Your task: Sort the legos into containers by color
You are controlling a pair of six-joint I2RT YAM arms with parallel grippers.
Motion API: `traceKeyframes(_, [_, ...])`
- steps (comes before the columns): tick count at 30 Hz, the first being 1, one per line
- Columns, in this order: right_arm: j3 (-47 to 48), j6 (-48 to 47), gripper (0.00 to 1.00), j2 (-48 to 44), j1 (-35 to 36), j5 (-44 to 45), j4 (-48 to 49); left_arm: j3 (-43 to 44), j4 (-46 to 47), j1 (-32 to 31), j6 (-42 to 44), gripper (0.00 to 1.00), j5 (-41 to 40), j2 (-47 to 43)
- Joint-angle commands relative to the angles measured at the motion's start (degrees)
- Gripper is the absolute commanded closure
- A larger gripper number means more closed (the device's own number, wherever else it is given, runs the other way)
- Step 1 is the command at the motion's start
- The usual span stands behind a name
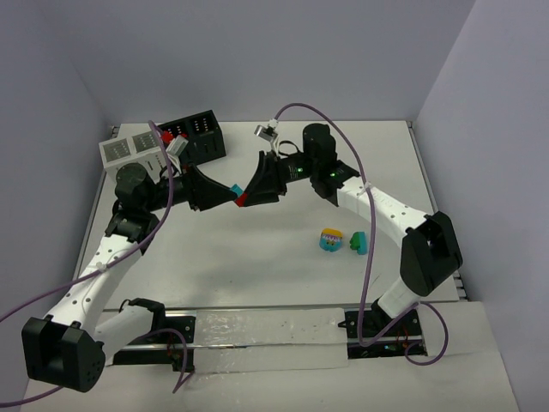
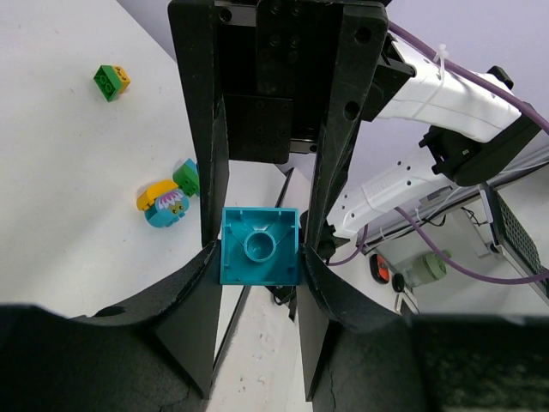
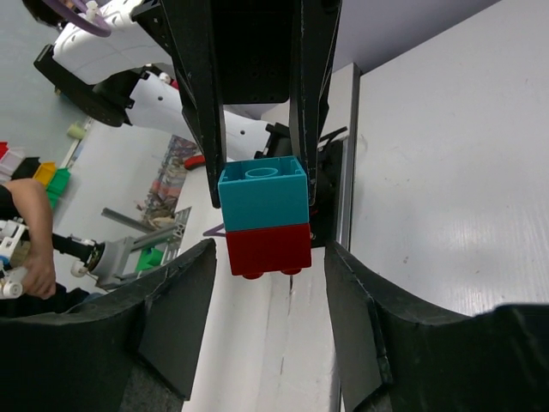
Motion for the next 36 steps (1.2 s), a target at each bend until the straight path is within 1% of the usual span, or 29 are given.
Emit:
traceKeyframes(1, [2.98, 1.12, 0.46, 0.32, 0.47, 0.07, 4.02, -0.15, 2.65, 0.13, -1.09, 1.0, 0.43, -1.22])
traceKeyframes(2, [2.98, 1.2, 0.48, 0.32, 0.5, 0.02, 4.2, -0.24, 2.53, 0.13, -1.06, 1.0, 0.29, -1.3])
traceKeyframes(4, [2.93, 1.35, 0.55, 0.15, 0.5, -0.07, 4.66, -0.53, 2.56, 0.13, -1.15, 1.0, 0.19, -1.37])
traceKeyframes(5, [2.86, 1.32, 0.61, 0.08, 0.5, -0.14, 4.8, -0.6, 2.46, 0.13, -1.11, 1.0, 0.16, -1.37])
traceKeyframes(9, [2.56, 0.92, 0.94, -0.18, 0.5, -0.51, 4.66, -0.61, 1.21, 0.26, -0.02, 1.0, -0.38, -1.58])
traceKeyframes(10, [2.41, 0.3, 1.0, -0.38, 0.52, -0.39, 3.98, -0.36, 0.02, 0.56, 0.93, 1.0, -0.78, -1.69])
traceKeyframes(12, [2.27, -2.27, 1.0, -0.77, 0.57, -0.16, 1.91, 0.62, -2.0, 1.83, 2.48, 1.0, -1.14, -1.56])
traceKeyframes(13, [2.2, -4.26, 1.0, -1.06, 0.5, 0.05, -0.36, 2.46, -3.13, 3.89, 4.38, 1.0, -0.86, -1.27])
traceKeyframes(14, [2.12, -5.3, 1.0, -1.23, 0.5, 0.36, -2.43, 3.2, -2.88, 7.51, 4.49, 1.0, -0.26, -1.03])
traceKeyframes(15, [1.96, -6.26, 1.0, -1.4, 0.5, 0.49, -2.85, 3.95, -2.04, 8.29, 4.13, 1.0, 0.63, -0.71])
traceKeyframes(17, [1.58, -9.54, 1.0, -1.5, 0.57, 0.98, -5.93, 6.26, -0.82, 14.8, 4.0, 1.0, 2.34, 1.37])
traceKeyframes(18, [1.57, -10.84, 1.0, -1.45, 0.52, 1.45, -7.44, 9.07, -0.64, 17.79, 4.52, 1.0, 2.99, 2.32])
traceKeyframes(19, [1.78, -13.2, 1.0, -1.16, 0.5, 2.12, -10.26, 12.57, -1.43, 22.01, 6.24, 1.0, 4.09, 4.12])
traceKeyframes(21, [2.33, -16.04, 1.0, -0.76, 0.5, 4.23, -14.77, 16.45, -3.37, 28.68, 9.12, 1.0, 3.79, 7.48])
traceKeyframes(22, [2.82, -17.98, 1.0, -0.35, 0.57, 5.14, -16.52, 17.83, -4.11, 30.5, 10.45, 1.0, 3.28, 8.86])
traceKeyframes(23, [3.41, -19.29, 1.0, -0.12, 0.53, 6.77, -18.25, 20.68, -9.14, 31.81, 15.56, 1.0, 0.49, 10.77])
traceKeyframes(25, [4.23, -20.86, 1.0, 0.18, 0.5, 9.24, -21.58, 27.24, -22.76, 32.47, 30.46, 1.0, -8.85, 13.85])
traceKeyframes(26, [4.83, -21.69, 1.0, 0.37, 0.5, 11.04, -22.5, 28.6, -24.62, 32.47, 34.88, 1.0, -10.33, 14.15])
traceKeyframes(27, [5.63, -22.57, 1.0, 0.6, 0.5, 13.75, -23.39, 29.31, -25.15, 32.51, 39.32, 1.0, -16.54, 15.44])
traceKeyframes(29, [6.9, -23.68, 1.0, 0.98, 0.5, 17.26, -25.73, 31.95, -27.62, 32.65, 44.77, 1.0, -24.15, 18.15])
traceKeyframes(32, [8.78, -24.98, 1.0, 1.9, 0.41, 19.88, -27.72, 37.61, -32.02, 32.79, 49.37, 1.0, -32.43, 23.94])
traceKeyframes(34, [9.74, -25.89, 1.0, 2.34, 0.4, 20.84, -29.3, 40.59, -34.58, 33.43, 50.54, 1.0, -35.89, 28.77])
traceKeyframes(36, [9.7, -26.1, 1.0, 2.45, 0.32, 21.29, -29.52, 42.43, -36.35, 33.59, 51.49, 1.0, -37.4, 30.8])
